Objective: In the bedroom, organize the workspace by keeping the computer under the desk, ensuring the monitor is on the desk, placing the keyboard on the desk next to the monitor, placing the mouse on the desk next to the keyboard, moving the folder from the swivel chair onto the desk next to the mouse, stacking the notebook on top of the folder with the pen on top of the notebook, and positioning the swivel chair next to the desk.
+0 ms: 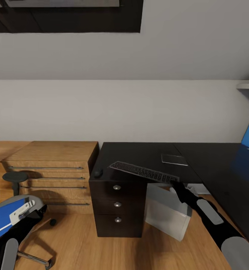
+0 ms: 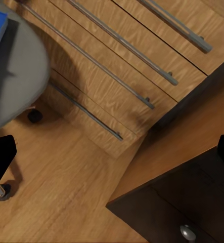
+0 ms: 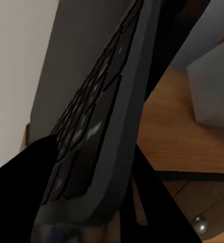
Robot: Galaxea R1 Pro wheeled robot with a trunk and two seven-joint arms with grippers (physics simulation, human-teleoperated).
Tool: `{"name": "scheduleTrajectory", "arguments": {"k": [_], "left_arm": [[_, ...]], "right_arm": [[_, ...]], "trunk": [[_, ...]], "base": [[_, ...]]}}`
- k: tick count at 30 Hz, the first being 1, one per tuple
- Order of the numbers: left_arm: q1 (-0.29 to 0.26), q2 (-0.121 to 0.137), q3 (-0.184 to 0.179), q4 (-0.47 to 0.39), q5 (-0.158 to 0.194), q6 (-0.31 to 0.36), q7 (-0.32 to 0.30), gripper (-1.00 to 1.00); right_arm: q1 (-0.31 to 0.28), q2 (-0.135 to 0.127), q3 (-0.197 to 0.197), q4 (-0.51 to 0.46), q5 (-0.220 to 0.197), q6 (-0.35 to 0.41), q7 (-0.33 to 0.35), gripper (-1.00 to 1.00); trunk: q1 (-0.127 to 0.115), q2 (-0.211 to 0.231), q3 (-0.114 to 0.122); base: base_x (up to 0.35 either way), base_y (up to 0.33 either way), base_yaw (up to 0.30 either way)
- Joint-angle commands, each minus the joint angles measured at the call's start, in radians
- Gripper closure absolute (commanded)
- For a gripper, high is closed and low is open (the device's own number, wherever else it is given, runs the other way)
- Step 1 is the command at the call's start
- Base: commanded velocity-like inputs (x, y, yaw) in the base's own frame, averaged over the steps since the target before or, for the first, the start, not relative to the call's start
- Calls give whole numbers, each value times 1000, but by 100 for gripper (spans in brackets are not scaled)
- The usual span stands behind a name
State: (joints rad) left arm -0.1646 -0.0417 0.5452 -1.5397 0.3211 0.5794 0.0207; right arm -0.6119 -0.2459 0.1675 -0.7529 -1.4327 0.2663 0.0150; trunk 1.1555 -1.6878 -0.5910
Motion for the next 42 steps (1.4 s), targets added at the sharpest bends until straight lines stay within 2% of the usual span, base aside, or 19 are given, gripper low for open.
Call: {"name": "scheduleTrajectory", "arguments": {"k": [1,7,10,13,14,16,20,39,42], "left_arm": [[-1,-2,0,4,4,6,2,-100],[-1,-17,-48,50,-97,4,4,-100],[-1,-43,-58,61,-120,4,5,-100],[-1,-49,-65,69,-123,4,5,-100],[-1,-49,-75,82,-124,4,5,-100],[-1,-48,-121,111,-129,2,8,-100],[-1,-48,-149,124,-137,2,10,-100],[-1,-48,-154,129,-139,2,11,-100],[-1,-47,-156,129,-139,2,11,-100]], "right_arm": [[0,-1,6,-4,9,-1,7,100],[1,-1,6,-61,105,-2,60,100],[1,0,7,-71,138,-2,67,100],[1,0,6,-84,147,-2,68,100],[1,0,6,-85,148,-2,68,100],[1,0,6,-91,148,-3,68,100],[1,-1,6,-102,149,-15,68,100],[1,0,6,-118,169,-26,66,100],[1,3,9,-160,169,-71,61,100]], "trunk": [[-4,7,2],[-27,49,21],[-39,70,30],[-50,91,40],[-54,98,43],[-62,112,49],[-77,140,62],[-150,273,121],[-161,294,131]], "base": [[0,0,0],[0,0,0],[0,0,0],[0,0,0],[0,0,0],[0,0,0],[0,0,0],[0,0,0],[0,0,0]]}}
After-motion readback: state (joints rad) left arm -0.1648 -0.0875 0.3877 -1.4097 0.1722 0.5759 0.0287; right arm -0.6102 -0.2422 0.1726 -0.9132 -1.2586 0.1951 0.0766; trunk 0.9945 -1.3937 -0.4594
